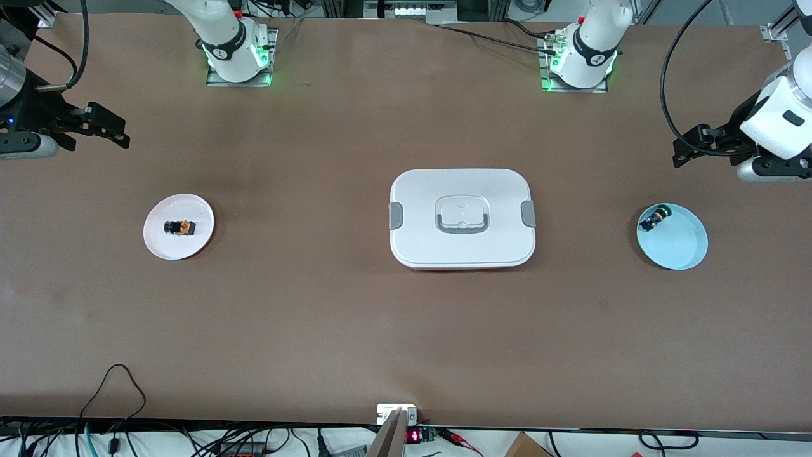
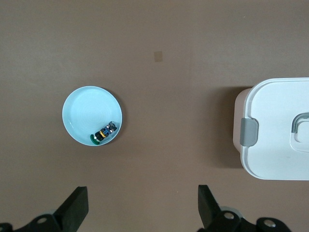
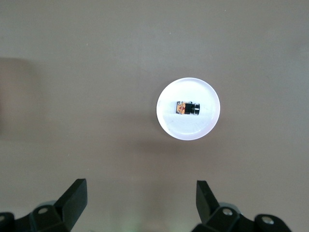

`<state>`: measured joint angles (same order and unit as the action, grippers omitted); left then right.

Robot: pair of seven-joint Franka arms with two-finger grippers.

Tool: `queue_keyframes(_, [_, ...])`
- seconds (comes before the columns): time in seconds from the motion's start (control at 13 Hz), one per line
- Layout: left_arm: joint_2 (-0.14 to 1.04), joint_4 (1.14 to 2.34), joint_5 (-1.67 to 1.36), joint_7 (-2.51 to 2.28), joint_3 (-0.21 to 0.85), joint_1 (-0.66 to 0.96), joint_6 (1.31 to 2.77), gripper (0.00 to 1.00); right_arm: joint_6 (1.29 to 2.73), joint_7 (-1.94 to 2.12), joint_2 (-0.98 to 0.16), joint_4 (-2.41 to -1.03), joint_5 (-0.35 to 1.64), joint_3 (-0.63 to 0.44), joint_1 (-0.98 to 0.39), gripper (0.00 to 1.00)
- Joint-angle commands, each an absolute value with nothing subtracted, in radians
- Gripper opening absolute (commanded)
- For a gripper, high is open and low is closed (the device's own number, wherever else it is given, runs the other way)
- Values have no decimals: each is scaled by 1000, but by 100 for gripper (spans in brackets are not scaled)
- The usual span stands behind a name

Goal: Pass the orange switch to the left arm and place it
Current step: 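Move the right gripper over the orange switch on the white plate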

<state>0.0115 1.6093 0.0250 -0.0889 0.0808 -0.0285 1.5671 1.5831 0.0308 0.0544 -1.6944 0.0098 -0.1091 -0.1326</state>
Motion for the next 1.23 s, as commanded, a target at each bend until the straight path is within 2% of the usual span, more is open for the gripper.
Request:
queue_keyframes(0.0, [25,1583,54,-81,86,-34,1552,100,1559,26,51,-1677,2,-106,-130,100])
queue_keyframes(1.15, [25,1583,54,-84,87,-32,1545,100,1574,17,-90,-1660,6,-98,-161,100])
